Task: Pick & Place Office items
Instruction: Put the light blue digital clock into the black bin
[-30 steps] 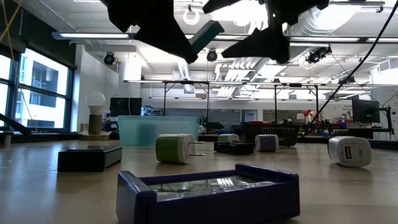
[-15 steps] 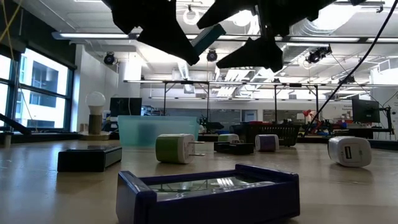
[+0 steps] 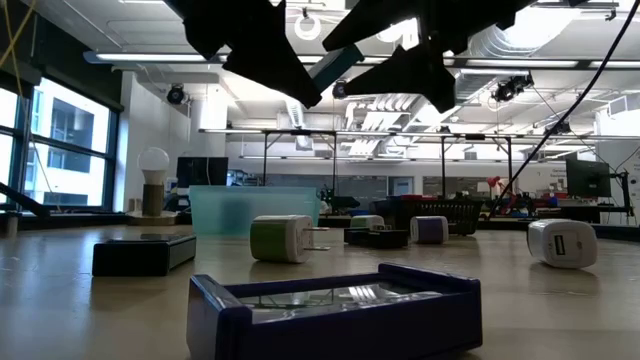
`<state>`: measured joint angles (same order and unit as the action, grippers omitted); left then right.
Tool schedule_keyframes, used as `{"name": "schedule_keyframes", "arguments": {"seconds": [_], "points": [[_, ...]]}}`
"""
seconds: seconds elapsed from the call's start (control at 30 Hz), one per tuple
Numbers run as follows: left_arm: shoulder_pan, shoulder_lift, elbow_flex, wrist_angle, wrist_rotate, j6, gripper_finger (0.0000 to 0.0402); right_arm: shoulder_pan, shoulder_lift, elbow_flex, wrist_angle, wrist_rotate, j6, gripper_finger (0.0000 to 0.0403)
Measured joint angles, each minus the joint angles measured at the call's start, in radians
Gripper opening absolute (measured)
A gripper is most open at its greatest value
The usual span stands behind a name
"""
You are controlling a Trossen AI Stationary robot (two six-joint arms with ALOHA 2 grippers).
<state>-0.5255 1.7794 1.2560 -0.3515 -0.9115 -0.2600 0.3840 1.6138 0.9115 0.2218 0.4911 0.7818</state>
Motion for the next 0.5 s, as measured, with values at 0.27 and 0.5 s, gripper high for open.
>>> {"name": "schedule_keyframes", "arguments": {"seconds": [0.27,0.5], "points": [[0.0,0.0,0.0,0.0,0.0,0.009,0.0167,0.0,-0.001,0.0,-0.007,-0.019,-0.025,0.0143],[-0.002,0.0,0.0,0.001,-0.002,0.019,0.0175,0.0,-0.001,0.0,-0.015,-0.031,-0.054,0.0051]]}}
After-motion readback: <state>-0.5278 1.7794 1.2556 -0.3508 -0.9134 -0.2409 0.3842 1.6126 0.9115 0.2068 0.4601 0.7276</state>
